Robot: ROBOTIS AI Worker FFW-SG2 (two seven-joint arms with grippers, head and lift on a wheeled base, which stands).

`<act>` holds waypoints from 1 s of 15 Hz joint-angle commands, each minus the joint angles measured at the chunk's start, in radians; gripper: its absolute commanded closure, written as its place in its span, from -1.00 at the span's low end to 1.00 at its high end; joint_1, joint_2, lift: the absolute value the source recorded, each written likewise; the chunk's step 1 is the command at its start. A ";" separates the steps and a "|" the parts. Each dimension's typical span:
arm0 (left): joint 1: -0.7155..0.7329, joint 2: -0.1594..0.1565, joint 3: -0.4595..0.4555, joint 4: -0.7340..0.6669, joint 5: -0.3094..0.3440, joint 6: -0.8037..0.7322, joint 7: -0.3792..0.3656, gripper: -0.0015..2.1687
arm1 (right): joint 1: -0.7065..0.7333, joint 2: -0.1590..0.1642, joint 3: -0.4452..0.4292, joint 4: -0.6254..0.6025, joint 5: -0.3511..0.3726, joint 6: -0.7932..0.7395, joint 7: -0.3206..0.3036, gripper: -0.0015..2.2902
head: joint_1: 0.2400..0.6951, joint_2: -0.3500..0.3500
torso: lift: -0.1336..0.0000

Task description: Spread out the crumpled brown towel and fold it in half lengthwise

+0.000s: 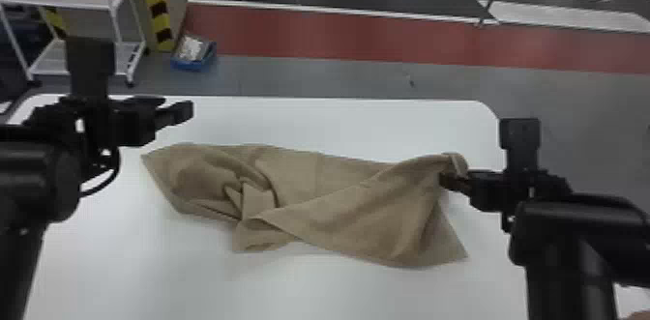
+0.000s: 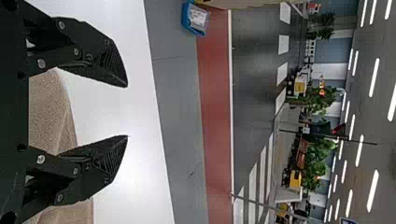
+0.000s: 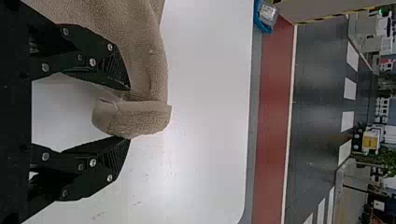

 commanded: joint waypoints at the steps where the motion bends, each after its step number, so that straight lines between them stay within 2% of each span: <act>1: 0.042 0.020 0.036 -0.063 0.027 0.021 -0.008 -0.97 | 0.031 0.000 -0.013 -0.037 0.015 0.001 0.000 -0.93 | 1.00 -0.46 | -0.86; 3: 0.154 0.069 0.076 -0.173 0.081 0.048 -0.014 -0.97 | 0.086 -0.021 -0.010 -0.109 0.038 -0.011 0.016 -0.92 | 1.00 -0.46 | -0.86; 5: 0.246 0.080 0.119 -0.258 0.127 0.048 -0.028 -0.97 | 0.126 -0.049 -0.011 -0.149 0.081 -0.017 0.031 -0.92 | 1.00 -0.45 | -0.86; 8: 0.370 0.080 0.179 -0.347 0.185 0.045 -0.036 -0.98 | 0.218 -0.078 -0.008 -0.249 0.122 -0.073 0.092 -0.94 | 1.00 -0.49 | -0.86; 9: 0.396 0.080 0.192 -0.359 0.203 0.045 -0.037 -0.98 | 0.243 -0.084 -0.005 -0.278 0.154 -0.122 0.143 -0.92 | 1.00 -0.49 | -0.86; 11: 0.438 0.080 0.212 -0.388 0.217 0.045 -0.037 -0.97 | 0.298 -0.123 0.013 -0.330 0.220 -0.229 0.255 -0.91 | 1.00 -0.47 | -0.86; 13: 0.468 0.080 0.226 -0.419 0.217 0.048 -0.037 -0.97 | 0.365 -0.175 0.055 -0.353 0.354 -0.361 0.361 -0.88 | 1.00 -0.41 | -0.86; 15: 0.490 0.082 0.237 -0.468 0.216 0.076 -0.040 -0.97 | 0.421 -0.206 0.058 -0.394 0.368 -0.376 0.436 -0.86 | 1.00 -0.34 | -0.86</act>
